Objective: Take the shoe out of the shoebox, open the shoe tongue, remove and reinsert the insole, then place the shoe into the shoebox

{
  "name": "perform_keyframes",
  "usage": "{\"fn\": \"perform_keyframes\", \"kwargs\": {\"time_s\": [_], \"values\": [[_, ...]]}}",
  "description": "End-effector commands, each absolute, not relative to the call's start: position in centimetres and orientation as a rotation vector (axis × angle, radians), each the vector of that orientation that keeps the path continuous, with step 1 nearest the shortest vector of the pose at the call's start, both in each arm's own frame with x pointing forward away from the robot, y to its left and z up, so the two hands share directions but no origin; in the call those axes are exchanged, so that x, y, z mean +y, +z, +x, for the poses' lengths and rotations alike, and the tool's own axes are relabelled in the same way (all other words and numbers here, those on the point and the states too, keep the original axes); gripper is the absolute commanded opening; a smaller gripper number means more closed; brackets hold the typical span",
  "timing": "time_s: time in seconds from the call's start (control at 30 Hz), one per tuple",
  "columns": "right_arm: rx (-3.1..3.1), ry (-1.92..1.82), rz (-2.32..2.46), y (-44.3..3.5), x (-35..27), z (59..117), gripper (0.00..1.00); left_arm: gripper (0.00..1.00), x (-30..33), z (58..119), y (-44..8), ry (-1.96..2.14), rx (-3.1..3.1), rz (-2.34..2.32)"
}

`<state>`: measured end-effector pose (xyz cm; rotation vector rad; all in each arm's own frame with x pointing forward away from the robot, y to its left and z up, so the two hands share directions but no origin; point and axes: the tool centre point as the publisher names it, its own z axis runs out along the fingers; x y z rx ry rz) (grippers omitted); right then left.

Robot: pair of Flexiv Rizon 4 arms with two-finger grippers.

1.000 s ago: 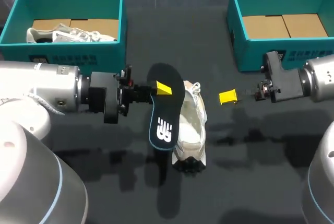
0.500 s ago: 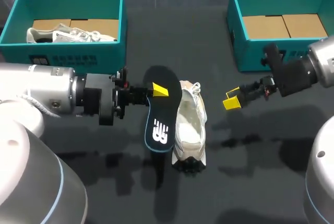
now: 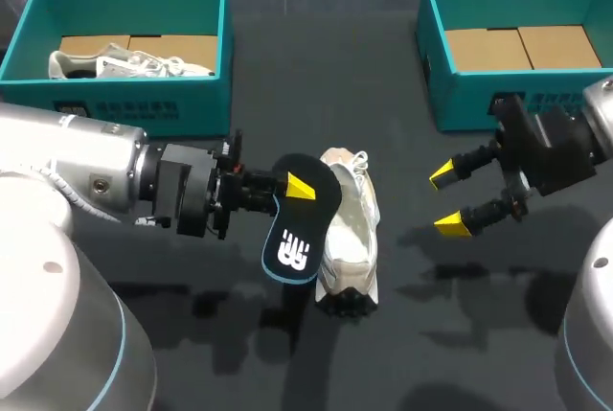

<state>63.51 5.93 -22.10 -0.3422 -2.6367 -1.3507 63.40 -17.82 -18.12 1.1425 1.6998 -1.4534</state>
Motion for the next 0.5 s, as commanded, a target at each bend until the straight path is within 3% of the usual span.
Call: {"fn": "perform_keyframes", "kwargs": {"time_s": [0.03,0.5], "values": [[-2.677,-1.388,-0.390,-21.9,5.4,62.1,1.00,0.00,-17.7,63.5,-18.0,-1.455,1.702,1.150],[-2.899,-1.181,-0.323,-24.9,6.1,62.5,1.00,0.00,-19.9,61.3,-20.2,-1.592,1.828,1.085]]}}
